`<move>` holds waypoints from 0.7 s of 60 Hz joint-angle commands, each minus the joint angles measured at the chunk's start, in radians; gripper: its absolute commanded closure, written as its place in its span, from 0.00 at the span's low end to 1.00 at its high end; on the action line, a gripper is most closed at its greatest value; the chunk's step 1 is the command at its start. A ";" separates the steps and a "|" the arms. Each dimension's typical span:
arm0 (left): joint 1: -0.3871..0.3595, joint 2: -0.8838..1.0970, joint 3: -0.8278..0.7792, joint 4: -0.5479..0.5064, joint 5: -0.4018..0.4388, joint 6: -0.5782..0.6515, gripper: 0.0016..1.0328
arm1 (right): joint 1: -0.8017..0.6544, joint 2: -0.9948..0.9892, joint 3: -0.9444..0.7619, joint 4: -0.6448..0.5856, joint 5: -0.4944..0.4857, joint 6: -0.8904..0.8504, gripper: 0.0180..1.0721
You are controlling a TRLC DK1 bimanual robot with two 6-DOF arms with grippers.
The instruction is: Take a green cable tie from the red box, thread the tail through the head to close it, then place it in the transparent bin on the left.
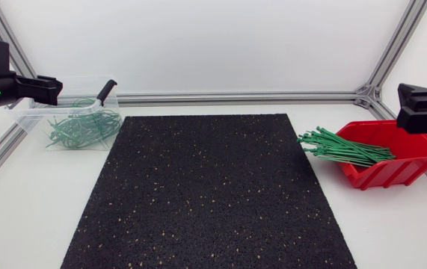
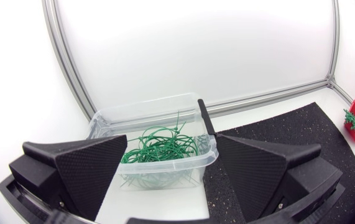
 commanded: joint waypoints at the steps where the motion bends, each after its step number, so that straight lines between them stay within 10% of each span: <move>1: 0.005 -0.048 -0.055 0.011 -0.001 -0.030 0.03 | -0.010 -0.029 -0.050 0.021 -0.005 -0.019 0.06; 42: -0.037 -0.313 -0.331 0.067 -0.031 -0.054 0.03 | -0.041 -0.302 -0.356 0.102 -0.101 0.033 0.05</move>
